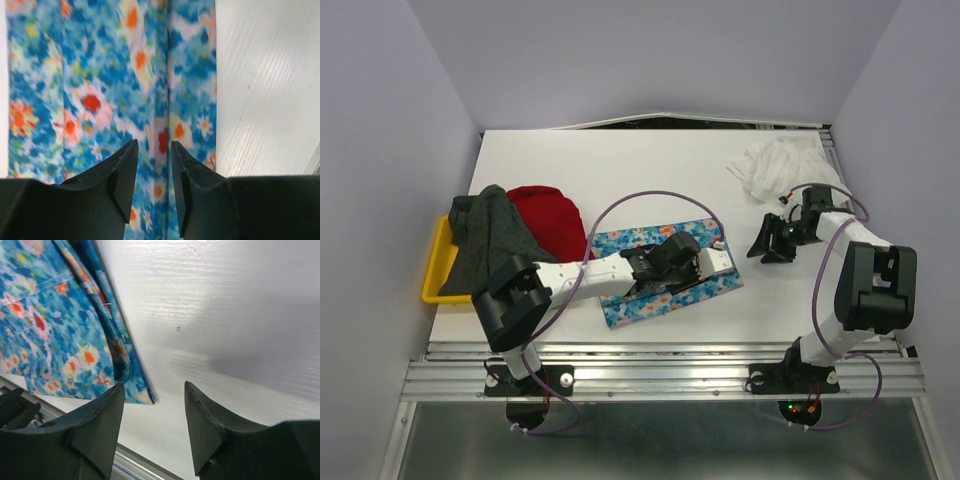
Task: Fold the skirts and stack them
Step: Fold the skirt
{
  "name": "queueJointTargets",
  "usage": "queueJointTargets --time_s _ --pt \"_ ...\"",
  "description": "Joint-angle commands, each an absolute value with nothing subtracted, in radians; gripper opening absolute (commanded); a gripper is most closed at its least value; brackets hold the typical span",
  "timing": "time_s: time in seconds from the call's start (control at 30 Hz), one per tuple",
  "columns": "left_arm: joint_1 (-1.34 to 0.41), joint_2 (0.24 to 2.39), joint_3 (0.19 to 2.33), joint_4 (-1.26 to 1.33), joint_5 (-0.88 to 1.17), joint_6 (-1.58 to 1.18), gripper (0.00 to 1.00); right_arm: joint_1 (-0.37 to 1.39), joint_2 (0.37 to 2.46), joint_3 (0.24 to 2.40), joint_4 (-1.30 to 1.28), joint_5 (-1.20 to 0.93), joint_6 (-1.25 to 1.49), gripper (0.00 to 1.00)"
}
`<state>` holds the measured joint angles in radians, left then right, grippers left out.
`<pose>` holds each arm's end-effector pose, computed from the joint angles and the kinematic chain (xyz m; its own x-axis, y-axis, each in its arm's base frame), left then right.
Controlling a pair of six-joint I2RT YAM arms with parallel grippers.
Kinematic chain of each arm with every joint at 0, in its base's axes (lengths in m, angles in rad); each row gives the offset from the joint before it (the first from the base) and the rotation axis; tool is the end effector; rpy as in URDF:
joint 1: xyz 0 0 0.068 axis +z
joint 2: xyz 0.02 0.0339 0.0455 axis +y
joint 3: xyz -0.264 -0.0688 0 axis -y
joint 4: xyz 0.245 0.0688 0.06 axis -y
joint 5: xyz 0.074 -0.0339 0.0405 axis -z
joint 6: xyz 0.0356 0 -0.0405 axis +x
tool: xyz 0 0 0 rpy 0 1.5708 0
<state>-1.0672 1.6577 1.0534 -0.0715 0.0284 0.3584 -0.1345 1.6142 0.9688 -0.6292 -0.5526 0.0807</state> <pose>0.1748 -0.3194 0.2181 0.0282 0.6755 -0.7369 0.9358 0.2414 0.2570 0.2936 -0.0209 0.1781 -0.9478 0.1975 -0.2505 0.0388 0.8509 0.5239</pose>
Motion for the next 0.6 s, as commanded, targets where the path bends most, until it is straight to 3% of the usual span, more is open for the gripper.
queueJointTargets --time_s 0.0,0.2,0.57 --pt "-1.075 1.730 1.196 -0.009 0.011 0.334 0.44 -0.132 1.607 0.971 -0.686 -0.730 0.101 0.53" --pt "-1.080 1.842 1.282 -0.009 0.031 0.308 0.44 -0.141 1.716 0.959 -0.718 -0.755 0.095 0.43" --pt "-1.078 1.910 1.313 -0.012 0.078 0.316 0.40 -0.132 1.876 0.991 -0.712 -0.657 0.089 0.39"
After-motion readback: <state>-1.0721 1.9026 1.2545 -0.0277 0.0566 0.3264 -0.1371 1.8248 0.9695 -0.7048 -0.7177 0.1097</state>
